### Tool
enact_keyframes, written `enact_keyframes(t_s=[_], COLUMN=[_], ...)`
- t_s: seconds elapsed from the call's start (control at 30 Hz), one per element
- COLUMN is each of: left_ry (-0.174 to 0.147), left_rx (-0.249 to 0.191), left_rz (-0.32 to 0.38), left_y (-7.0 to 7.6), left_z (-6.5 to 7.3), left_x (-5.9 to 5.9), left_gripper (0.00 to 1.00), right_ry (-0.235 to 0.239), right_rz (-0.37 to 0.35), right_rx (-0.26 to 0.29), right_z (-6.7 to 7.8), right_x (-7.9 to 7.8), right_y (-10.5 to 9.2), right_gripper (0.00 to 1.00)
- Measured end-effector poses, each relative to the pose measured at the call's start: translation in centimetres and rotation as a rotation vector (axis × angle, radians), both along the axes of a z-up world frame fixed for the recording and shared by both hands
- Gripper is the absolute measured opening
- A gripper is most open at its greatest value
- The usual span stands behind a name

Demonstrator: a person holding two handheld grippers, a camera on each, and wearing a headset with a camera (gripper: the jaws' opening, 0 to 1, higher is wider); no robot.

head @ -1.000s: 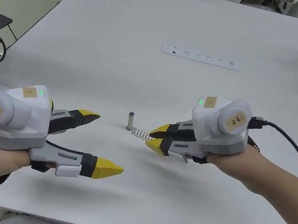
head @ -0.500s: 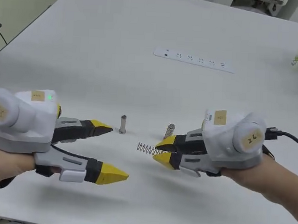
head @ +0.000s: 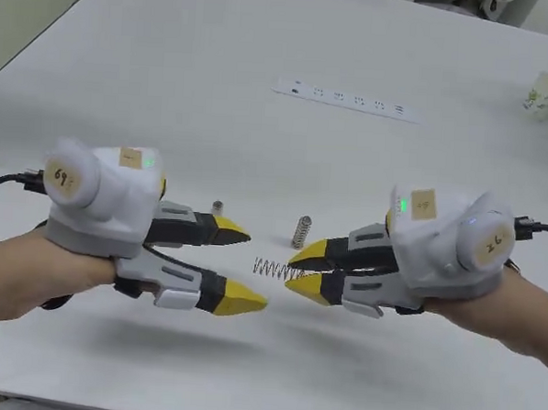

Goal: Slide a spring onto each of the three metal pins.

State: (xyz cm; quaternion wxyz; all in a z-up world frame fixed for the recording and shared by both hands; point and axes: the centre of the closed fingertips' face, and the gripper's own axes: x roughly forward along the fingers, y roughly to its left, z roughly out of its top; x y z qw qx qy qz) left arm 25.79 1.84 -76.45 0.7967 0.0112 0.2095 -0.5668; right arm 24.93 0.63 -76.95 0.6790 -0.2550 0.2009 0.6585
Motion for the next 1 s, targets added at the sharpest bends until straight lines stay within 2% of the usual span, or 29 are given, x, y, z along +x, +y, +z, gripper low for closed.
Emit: enact_keyframes(t_s=[0.13,0.2,0.37,0.47,0.67,1.0], left_ry=[0.001,-0.002,-0.011,-0.017,-0.041,-0.053], left_rx=[-0.030,-0.030,-0.023,-0.038,-0.026,-0.025], left_rz=[-0.035,-0.047,-0.072,-0.078,-0.089,-0.110], left_y=[-0.8,-1.0,-1.3,-1.4,-1.4,-1.6], left_z=[0.6,0.7,0.7,1.1,1.0,1.4], left_x=[-0.2,-0.3,-0.4,-0.4,-0.5,-0.7], left_gripper=[0.29,0.22,0.15,0.05,0.03,0.02], right_ry=[-0.001,-0.001,0.004,0.001,0.005,0.024], right_rz=[0.024,0.029,0.030,0.029,0.035,0.021], right_rx=[0.005,0.007,0.025,0.024,0.021,0.030], right_z=[0.4,0.5,1.1,1.2,1.2,1.4], right_x=[-0.4,-0.4,-0.4,-0.3,-0.4,-0.5], right_y=[-0.1,-0.2,-0.2,-0.3,-0.4,-0.5], right_gripper=[0.08,0.08,0.08,0.08,0.08,0.08])
